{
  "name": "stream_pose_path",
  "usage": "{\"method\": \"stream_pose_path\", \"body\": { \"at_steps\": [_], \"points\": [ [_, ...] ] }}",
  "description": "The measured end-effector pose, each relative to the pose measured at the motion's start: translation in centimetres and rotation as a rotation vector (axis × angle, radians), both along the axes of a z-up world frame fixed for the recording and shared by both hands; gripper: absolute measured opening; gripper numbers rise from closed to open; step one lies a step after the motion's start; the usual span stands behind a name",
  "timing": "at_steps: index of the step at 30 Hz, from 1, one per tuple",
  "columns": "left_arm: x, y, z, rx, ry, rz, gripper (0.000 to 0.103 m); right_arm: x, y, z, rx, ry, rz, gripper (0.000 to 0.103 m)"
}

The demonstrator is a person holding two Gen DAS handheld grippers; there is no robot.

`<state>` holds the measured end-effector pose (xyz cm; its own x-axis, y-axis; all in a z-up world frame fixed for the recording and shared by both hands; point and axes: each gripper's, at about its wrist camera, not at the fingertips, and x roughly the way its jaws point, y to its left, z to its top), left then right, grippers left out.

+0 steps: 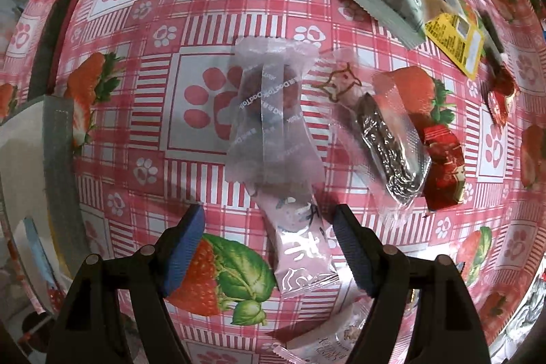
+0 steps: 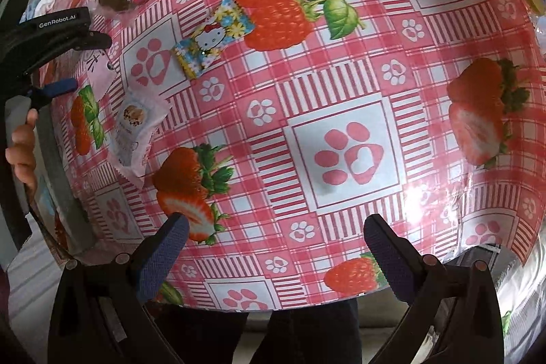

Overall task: Organize snacks
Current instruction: 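Grasp the clear wrapped snack with the left tool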

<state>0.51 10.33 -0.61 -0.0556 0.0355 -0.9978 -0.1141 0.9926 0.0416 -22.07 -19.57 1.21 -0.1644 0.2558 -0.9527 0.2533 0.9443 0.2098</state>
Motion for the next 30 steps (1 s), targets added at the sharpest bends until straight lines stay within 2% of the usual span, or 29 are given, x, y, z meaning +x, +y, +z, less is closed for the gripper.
{"method": "stream_pose_path", "body": {
  "at_steps": [1,3,5,9,14,18,22,26,30],
  "points": [
    [0.5,-0.3,-0.1,0.006,0.000,-0.008,0.076,0.2,-0.1,0.4,0.001,0.000,-0.005,0.103],
    [0.4,-0.8,0.3,-0.026,-0.005,-0.031,0.048,1.2,-0.2,0.8,0.000,0.003,-0.012,0.103],
    [0.3,-1.9,0.7,-0.010,-0.002,-0.088,0.028,2.1,-0.8,0.9,-0.002,0.001,-0.017,0.103],
    [-1.5,-2.0,0.9,0.002,-0.007,-0.169,0.027,3.8,-1.9,0.9,0.005,0.008,-0.040,0.103],
    [-6.7,0.1,1.1,0.013,-0.001,-0.244,0.027,6.6,-3.9,0.5,0.019,0.024,-0.144,0.103],
    [-10.5,1.9,0.9,0.020,0.016,-0.257,0.028,9.6,-4.9,0.1,-0.012,0.028,-0.242,0.103],
    [-12.0,2.5,1.0,0.019,0.015,-0.260,0.028,12.5,-5.8,-0.2,-0.081,0.008,-0.319,0.103],
    [-12.8,2.8,0.9,0.010,0.016,-0.267,0.029,14.0,-5.8,-0.8,-0.193,0.026,-0.247,0.103],
    [-11.9,3.7,0.9,-0.002,0.012,-0.268,0.029,12.9,-7.6,-0.4,-0.242,0.036,-0.212,0.103]
  ]
}}
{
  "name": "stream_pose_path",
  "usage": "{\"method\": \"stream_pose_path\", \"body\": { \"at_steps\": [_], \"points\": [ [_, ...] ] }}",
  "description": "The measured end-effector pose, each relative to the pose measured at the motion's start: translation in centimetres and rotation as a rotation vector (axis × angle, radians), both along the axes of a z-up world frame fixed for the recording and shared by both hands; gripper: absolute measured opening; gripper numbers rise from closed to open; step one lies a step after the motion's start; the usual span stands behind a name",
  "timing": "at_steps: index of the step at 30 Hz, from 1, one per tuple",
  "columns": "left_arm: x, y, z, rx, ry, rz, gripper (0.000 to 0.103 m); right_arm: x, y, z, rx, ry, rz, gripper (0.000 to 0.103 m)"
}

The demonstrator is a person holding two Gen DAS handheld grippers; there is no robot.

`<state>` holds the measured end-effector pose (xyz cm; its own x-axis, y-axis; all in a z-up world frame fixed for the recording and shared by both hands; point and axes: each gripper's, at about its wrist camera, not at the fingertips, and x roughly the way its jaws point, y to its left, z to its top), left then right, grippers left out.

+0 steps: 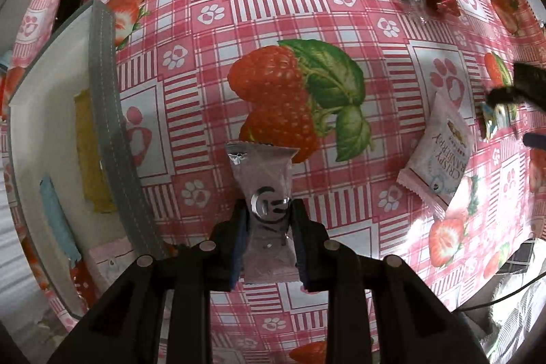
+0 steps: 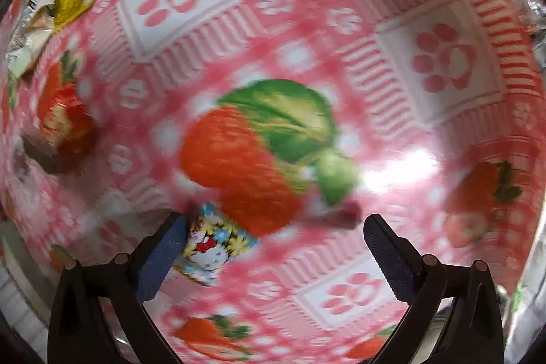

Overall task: Organize snacks
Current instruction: 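Grasp the clear wrapped snack with the left tool, then lift the clear snack with the left tool while the right tool grasps the Hello Kitty candy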

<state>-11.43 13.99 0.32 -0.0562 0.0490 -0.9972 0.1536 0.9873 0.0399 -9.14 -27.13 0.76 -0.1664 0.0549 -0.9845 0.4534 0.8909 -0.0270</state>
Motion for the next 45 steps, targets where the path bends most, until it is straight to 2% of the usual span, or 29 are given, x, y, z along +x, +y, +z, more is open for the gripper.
{"method": "stream_pose_path", "body": {
  "at_steps": [5,11,14,16,18,21,23,27,31,33,38,43,45],
  "points": [
    [0.0,0.4,-0.4,-0.001,0.000,-0.011,0.029,-1.8,-2.7,0.8,0.050,-0.019,-0.037,0.103],
    [-0.2,-0.4,0.2,-0.001,0.005,-0.018,0.029,-2.8,-1.2,1.9,0.099,-0.058,-0.079,0.103],
    [-0.1,-0.4,0.1,-0.006,0.004,-0.013,0.029,-1.3,0.5,2.9,0.034,-0.059,0.076,0.103],
    [-0.1,-0.3,0.1,-0.008,0.002,-0.006,0.030,-1.4,0.5,3.5,0.026,-0.055,0.104,0.103],
    [-0.1,-0.2,0.1,-0.006,0.002,-0.001,0.030,-2.2,-0.5,3.7,0.060,-0.053,0.029,0.103],
    [-0.1,-0.2,0.1,-0.005,0.004,-0.008,0.030,-3.4,-3.8,3.2,0.124,-0.042,-0.151,0.103],
    [-0.2,-0.1,0.1,-0.005,0.002,-0.013,0.030,-3.6,-4.3,2.7,0.144,-0.029,-0.188,0.103],
    [-0.2,-0.3,0.1,0.001,0.002,-0.022,0.030,-2.7,-1.8,1.9,0.090,0.024,-0.061,0.103],
    [-0.2,-0.4,0.1,0.002,0.003,-0.022,0.030,-3.7,-0.5,2.8,0.022,0.052,0.083,0.103],
    [-0.2,-0.3,0.1,-0.001,0.002,-0.021,0.030,-5.0,-0.8,3.4,-0.008,0.055,0.092,0.103],
    [-0.2,-0.4,0.1,-0.004,0.001,-0.025,0.030,-8.1,-2.5,4.8,0.085,0.009,-0.082,0.103],
    [-0.2,-0.5,0.1,-0.005,0.002,-0.031,0.030,-11.0,-0.9,4.9,0.195,-0.025,-0.300,0.103],
    [-0.2,-0.4,0.1,-0.007,0.001,-0.033,0.030,-11.4,-1.4,4.1,0.189,-0.017,-0.287,0.103]
  ]
}}
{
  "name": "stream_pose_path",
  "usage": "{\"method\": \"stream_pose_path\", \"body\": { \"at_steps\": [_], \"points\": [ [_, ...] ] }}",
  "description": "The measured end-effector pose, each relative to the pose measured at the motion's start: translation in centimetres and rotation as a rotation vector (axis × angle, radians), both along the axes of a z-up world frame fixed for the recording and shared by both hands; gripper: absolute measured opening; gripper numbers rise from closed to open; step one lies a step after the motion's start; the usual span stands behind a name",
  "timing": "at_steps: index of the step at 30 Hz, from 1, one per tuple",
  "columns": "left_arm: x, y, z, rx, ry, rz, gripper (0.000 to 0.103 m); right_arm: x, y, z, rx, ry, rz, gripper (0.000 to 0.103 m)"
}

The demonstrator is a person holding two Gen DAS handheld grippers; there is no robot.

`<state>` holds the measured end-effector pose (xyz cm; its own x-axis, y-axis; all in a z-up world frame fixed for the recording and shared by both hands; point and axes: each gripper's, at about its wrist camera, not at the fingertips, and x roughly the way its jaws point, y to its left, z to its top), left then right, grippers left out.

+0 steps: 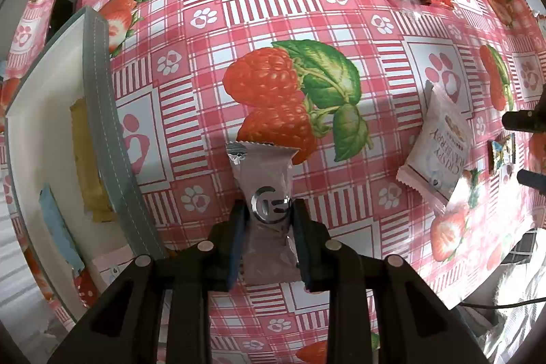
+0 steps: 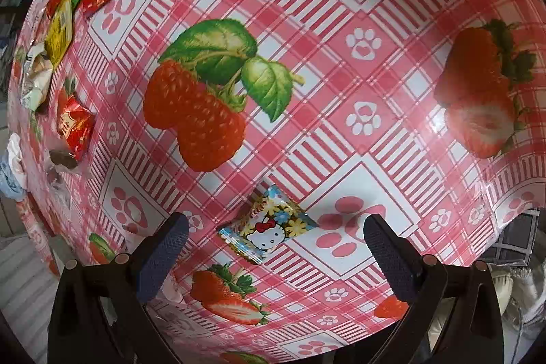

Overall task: Organize snacks
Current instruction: 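Lift the clear snack with the left tool while the right tool grasps the Hello Kitty candy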

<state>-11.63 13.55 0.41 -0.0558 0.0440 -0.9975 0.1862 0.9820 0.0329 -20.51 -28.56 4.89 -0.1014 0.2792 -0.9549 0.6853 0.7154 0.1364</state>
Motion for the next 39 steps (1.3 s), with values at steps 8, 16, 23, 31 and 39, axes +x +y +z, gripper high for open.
{"method": "stream_pose_path", "body": {
  "at_steps": [8,16,23,31,39],
  "points": [
    [0.0,0.1,0.0,-0.006,-0.002,0.003,0.030,1.6,2.2,-0.1,0.036,-0.001,-0.134,0.103],
    [-0.1,0.1,0.0,-0.011,-0.008,-0.003,0.030,4.0,6.7,-0.7,-0.058,0.045,-0.008,0.055],
    [-0.2,0.6,0.0,-0.027,-0.007,-0.014,0.030,1.8,9.8,1.3,-0.064,0.028,0.151,0.026],
    [-0.4,2.7,1.5,-0.091,-0.024,0.020,0.027,-1.0,13.4,7.7,-0.053,-0.089,0.310,0.026],
    [-1.2,5.9,4.5,-0.139,-0.073,0.077,0.026,-0.6,21.1,10.8,-0.019,-0.170,0.465,0.026]
  ]
}}
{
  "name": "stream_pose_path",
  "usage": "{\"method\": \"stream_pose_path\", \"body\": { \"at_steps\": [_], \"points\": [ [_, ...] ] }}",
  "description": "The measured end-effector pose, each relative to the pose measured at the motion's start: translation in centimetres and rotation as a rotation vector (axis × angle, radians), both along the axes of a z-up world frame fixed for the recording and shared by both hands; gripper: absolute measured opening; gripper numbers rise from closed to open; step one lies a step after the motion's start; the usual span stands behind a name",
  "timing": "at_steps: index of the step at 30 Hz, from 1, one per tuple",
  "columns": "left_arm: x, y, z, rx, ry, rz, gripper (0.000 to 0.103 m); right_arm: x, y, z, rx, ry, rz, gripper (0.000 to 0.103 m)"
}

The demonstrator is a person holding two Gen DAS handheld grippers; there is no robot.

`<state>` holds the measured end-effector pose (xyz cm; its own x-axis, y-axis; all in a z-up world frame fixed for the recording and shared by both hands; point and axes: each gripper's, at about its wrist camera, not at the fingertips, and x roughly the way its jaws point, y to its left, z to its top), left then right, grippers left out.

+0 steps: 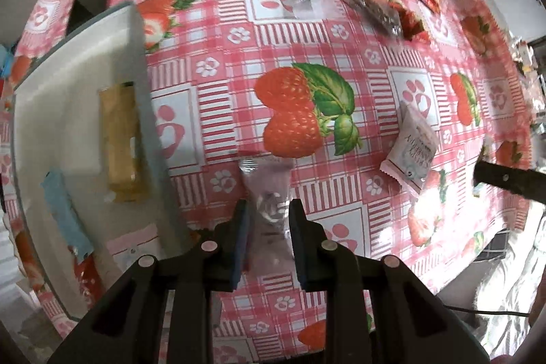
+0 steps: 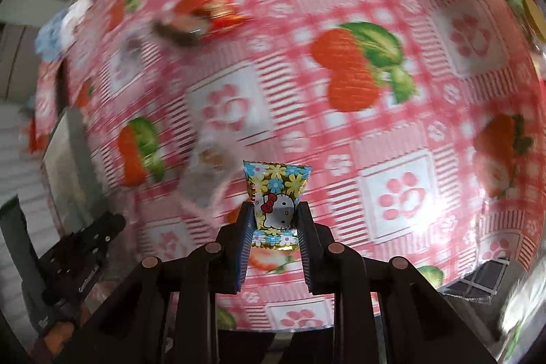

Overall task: Organize snacks
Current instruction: 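Lift the clear snack with the left tool while the right tool grasps the Hello Kitty candy, then carry both snacks over the white tray and open both tools to drop them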

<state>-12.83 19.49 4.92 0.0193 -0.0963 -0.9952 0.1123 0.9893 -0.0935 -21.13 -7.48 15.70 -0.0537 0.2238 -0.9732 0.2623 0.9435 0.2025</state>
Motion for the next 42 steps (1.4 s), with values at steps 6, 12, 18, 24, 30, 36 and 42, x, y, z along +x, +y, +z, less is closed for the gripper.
{"method": "stream_pose_path", "body": {
  "at_steps": [6,12,18,24,30,36,42],
  "points": [
    [-0.8,3.1,2.4,-0.020,-0.051,0.065,0.026,1.5,4.5,0.0,0.029,-0.028,0.120,0.026],
    [-1.9,3.2,1.4,-0.037,0.009,0.079,0.032,5.3,7.2,-5.2,0.039,-0.033,0.205,0.026],
    [-2.0,0.5,-1.5,-0.020,0.061,0.040,0.051,4.9,7.7,-5.7,0.031,-0.019,0.246,0.027],
    [-1.4,-0.2,-4.1,0.034,0.100,0.058,0.058,3.9,6.7,-4.7,0.016,-0.013,0.247,0.027],
    [-1.3,-1.2,-4.0,0.049,0.069,0.015,0.027,3.9,6.2,-4.2,0.007,-0.023,0.256,0.027],
    [-0.7,-1.0,-2.6,0.005,0.044,0.053,0.027,4.2,6.4,-4.0,0.009,-0.032,0.269,0.027],
    [-0.3,0.5,1.0,-0.016,-0.045,0.086,0.027,5.0,7.8,-3.5,0.019,-0.046,0.310,0.027]
  ]
}}
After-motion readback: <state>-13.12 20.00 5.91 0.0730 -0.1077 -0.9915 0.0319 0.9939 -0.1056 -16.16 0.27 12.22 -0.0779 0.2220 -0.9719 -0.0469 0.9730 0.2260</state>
